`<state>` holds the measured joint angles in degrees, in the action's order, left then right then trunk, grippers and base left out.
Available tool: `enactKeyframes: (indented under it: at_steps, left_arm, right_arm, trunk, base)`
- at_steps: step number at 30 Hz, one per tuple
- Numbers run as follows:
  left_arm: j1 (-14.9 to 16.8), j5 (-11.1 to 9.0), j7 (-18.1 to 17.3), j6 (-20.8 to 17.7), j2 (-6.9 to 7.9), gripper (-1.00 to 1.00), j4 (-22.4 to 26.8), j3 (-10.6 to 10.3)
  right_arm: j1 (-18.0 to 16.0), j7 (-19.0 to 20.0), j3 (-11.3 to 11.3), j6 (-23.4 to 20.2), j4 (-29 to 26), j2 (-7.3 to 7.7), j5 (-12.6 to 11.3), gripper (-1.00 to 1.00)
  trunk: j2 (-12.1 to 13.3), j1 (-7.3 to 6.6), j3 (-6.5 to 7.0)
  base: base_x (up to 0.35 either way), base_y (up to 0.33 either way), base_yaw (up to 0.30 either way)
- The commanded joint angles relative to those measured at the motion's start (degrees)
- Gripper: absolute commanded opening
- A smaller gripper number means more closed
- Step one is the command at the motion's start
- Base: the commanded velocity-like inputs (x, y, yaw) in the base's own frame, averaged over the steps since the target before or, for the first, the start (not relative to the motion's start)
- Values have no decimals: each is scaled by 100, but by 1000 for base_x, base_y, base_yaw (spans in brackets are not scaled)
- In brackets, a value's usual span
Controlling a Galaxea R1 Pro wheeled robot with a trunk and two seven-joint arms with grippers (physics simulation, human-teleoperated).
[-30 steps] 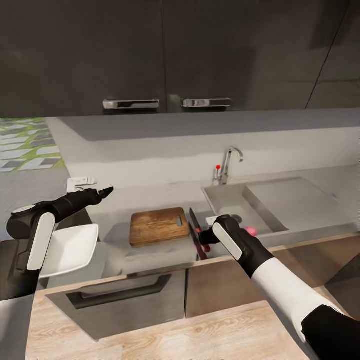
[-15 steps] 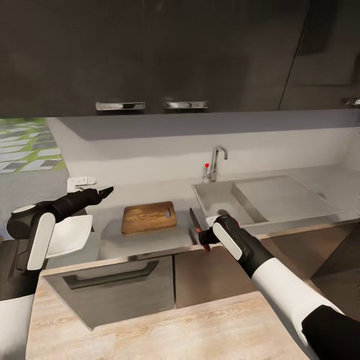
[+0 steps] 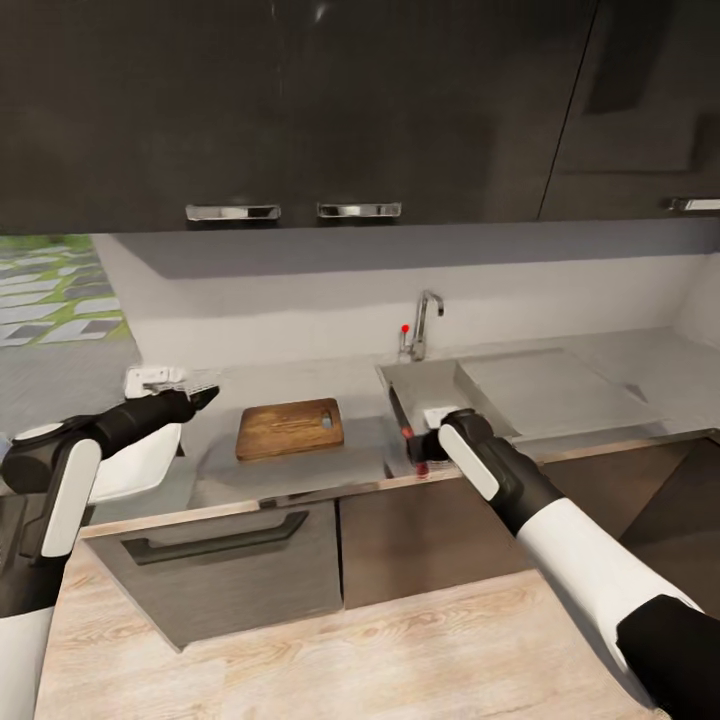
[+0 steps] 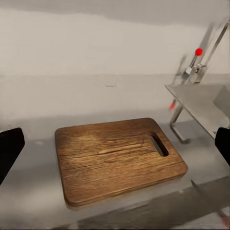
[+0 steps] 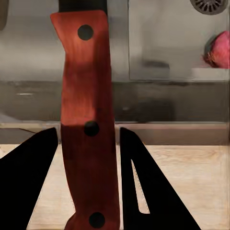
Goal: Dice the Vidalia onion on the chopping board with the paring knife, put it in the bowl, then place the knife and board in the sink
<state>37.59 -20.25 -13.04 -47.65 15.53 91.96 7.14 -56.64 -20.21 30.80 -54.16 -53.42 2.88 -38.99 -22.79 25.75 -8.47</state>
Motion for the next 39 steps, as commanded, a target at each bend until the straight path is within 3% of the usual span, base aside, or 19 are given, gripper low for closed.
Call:
enactKeyframes:
  at_steps: [1, 8, 17, 22, 23, 39]
  left_arm:
    - [-27, 12, -33, -65, 0, 100, -30, 11]
    - [-102, 13, -32, -182, -1, 100, -129, 9]
    - [-105, 13, -33, -183, -6, 100, -142, 0]
    - [-103, 13, -32, -183, -6, 100, -143, -2]
    - [-104, 13, -32, -183, -6, 100, -137, 3]
    - [-106, 13, -32, -184, -6, 100, -117, 6]
  right_arm:
    - [-42, -62, 21, 26, -40, 11, -65, -100]
    - [-269, -87, -146, 244, -265, 49, -67, -100]
    - [-560, -89, -436, 525, -556, 105, -67, -100]
    - [-559, -89, -597, 548, -716, 107, -65, -100]
    - [-559, -87, -1215, 549, -890, 107, -67, -100]
    - [-559, -80, -1196, 556, -890, 107, -66, -100]
  trunk:
    - [-13, 4, -13]
    - [-13, 4, -13]
    - [-13, 4, -13]
    - [-13, 4, -13]
    - [-13, 4, -13]
    - [-13, 4, -13]
  base:
    - [0, 0, 0]
    - [0, -129, -32]
    - [0, -264, -230]
    - [0, -268, -105]
    - [0, -131, -12]
    - [21, -43, -2]
